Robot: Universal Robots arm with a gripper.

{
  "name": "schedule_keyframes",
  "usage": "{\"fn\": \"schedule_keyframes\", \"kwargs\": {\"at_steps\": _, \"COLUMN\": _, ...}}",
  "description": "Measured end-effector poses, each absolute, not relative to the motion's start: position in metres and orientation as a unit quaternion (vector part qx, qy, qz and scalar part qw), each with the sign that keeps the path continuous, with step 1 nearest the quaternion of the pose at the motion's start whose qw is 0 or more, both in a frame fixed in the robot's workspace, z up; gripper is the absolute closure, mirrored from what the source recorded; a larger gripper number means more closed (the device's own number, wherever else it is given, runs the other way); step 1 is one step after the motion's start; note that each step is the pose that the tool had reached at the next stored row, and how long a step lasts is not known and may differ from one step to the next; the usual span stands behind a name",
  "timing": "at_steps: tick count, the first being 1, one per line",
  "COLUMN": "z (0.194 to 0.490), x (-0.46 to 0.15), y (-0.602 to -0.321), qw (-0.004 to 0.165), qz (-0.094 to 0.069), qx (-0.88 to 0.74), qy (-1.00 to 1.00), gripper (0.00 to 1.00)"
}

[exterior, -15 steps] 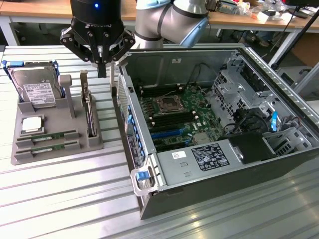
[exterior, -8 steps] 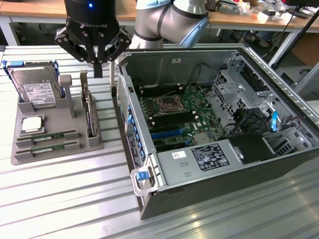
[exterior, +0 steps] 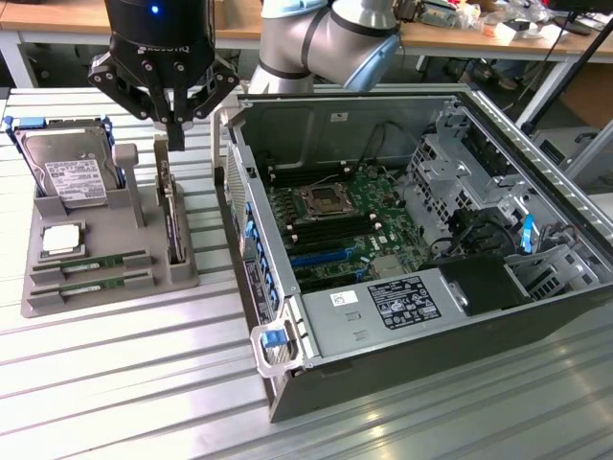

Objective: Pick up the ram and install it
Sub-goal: 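Reach for the ram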

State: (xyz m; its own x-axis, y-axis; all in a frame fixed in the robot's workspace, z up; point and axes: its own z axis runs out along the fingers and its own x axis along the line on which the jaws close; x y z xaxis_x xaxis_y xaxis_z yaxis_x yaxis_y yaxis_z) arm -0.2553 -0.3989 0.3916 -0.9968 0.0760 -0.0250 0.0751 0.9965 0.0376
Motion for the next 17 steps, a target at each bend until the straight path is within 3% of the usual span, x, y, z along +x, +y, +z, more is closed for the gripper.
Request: {"fn": "schedule_keyframes", "kwargs": {"at_steps": 17, "z": 0.392, "x": -0.275, "y": -0.399, "qw": 0.013, "qz": 0.018, "qx": 0.038, "qy": 0.999, "gripper": 0.89}}
